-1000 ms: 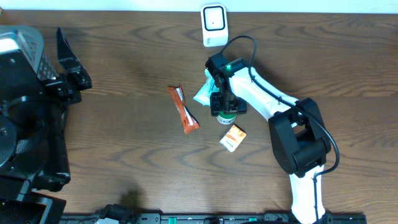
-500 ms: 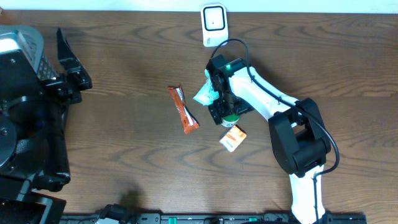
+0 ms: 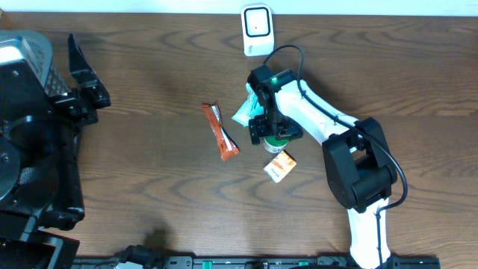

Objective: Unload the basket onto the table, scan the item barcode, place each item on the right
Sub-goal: 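Lift the bottle and hold it steady above the table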

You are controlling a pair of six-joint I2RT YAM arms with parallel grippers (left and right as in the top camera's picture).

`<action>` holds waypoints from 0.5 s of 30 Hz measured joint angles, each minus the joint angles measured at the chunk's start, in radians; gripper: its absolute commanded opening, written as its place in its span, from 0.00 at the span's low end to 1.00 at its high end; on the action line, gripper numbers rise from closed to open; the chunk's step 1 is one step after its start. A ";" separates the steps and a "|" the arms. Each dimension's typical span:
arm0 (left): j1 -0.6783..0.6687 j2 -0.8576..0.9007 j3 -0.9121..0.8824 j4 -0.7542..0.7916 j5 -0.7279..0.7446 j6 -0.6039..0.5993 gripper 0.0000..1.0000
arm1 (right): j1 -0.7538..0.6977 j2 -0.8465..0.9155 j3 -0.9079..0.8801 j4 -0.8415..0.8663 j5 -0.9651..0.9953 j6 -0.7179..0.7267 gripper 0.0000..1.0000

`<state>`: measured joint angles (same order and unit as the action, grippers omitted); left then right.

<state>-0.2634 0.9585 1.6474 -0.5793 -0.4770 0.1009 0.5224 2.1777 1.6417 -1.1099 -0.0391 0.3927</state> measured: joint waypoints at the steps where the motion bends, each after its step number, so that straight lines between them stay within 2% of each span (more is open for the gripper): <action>1: 0.000 0.000 0.000 0.000 0.000 0.000 0.94 | 0.000 0.000 0.000 0.008 0.003 0.005 0.76; 4: 0.000 0.000 0.000 0.000 0.000 0.000 0.94 | 0.000 0.000 -0.002 0.018 0.019 0.019 0.67; 7: 0.000 0.000 0.000 0.000 0.000 0.000 0.94 | 0.000 0.000 -0.005 0.018 0.025 0.024 0.66; 10: 0.000 0.000 0.000 0.000 0.000 0.000 0.94 | 0.000 0.000 -0.005 0.015 0.025 0.024 0.70; 12: 0.000 0.000 0.000 0.000 0.000 0.000 0.94 | 0.000 0.000 -0.006 0.014 0.026 0.028 0.83; 15: 0.000 0.000 0.000 0.000 0.000 0.000 0.94 | 0.000 0.000 -0.007 0.011 0.032 0.034 0.84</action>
<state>-0.2634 0.9585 1.6474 -0.5793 -0.4770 0.1009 0.5220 2.1777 1.6344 -1.0988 -0.0067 0.4263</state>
